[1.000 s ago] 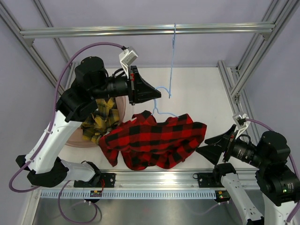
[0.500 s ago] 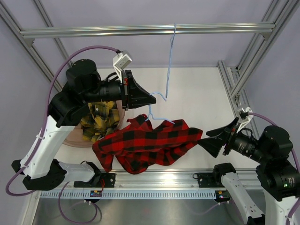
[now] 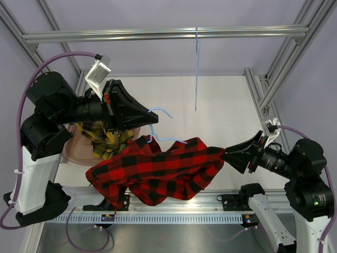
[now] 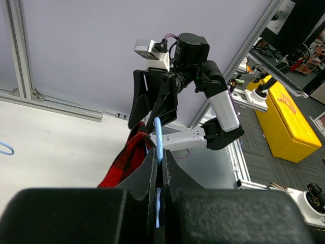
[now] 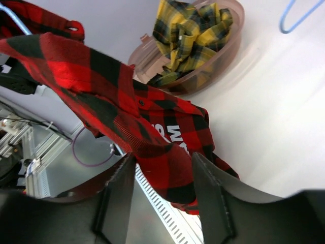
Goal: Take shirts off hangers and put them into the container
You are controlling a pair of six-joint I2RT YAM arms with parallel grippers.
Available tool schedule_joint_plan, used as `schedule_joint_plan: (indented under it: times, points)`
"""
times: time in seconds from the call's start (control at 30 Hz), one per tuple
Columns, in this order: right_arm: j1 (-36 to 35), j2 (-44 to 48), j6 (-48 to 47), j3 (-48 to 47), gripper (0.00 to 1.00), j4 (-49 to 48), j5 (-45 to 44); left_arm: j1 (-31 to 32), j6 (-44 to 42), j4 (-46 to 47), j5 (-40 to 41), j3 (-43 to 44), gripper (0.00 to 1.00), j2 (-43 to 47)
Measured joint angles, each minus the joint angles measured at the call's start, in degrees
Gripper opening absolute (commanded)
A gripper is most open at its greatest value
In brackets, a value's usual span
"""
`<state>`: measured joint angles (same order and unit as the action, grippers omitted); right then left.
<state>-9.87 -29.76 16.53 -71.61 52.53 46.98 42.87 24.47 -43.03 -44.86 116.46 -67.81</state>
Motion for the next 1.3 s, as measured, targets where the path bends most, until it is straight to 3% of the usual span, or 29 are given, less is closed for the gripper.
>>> schedule_joint_plan:
  times: [0.13,0.27,0.33,0.37,0.67,0.93,1.1,1.3]
  points:
    - [0.0,1.0,1.1,2.0,0.16,-0.9,2.4,-0.4,0.0,-0.6,0.0,0.0,0.00,-0.3]
    - [0.0,2.3,2.4,2.9,0.13,-1.6,5.0,-0.9,0.3,-0.5,-0.2,0.0,0.00,-0.8]
    - [0.0,2.8,2.8,3.2,0.08,-2.1,5.8,-1.1,0.6,-0.2,-0.3,0.0,0.00,-0.8]
    - [0.0,2.8,3.0,3.2,0.00,-2.2,6.3,-1.1,0.8,0.0,-0.4,0.0,0.00,-0.8]
    - [0.0,2.5,2.4,2.3,0.00,-0.6,3.3,-2.0,-1.6,-4.2,2.8,1.9,0.00,-1.6]
    - [-0.2,-0.2,0.9,-7.3,0.00,8.9,-20.4,-2.1,-5.5,-10.9,12.2,1.4,0.00,-1.9]
    - [-0.3,-0.2,3.2,-8.3,0.00,12.9,-37.8,-2.7,-6.0,-11.8,15.3,1.6,0.00,-1.9]
    - [-0.5,0.2,5.6,-1.8,0.00,12.6,-39.7,-2.8,-5.8,-11.6,15.3,4.7,0.00,-2.1]
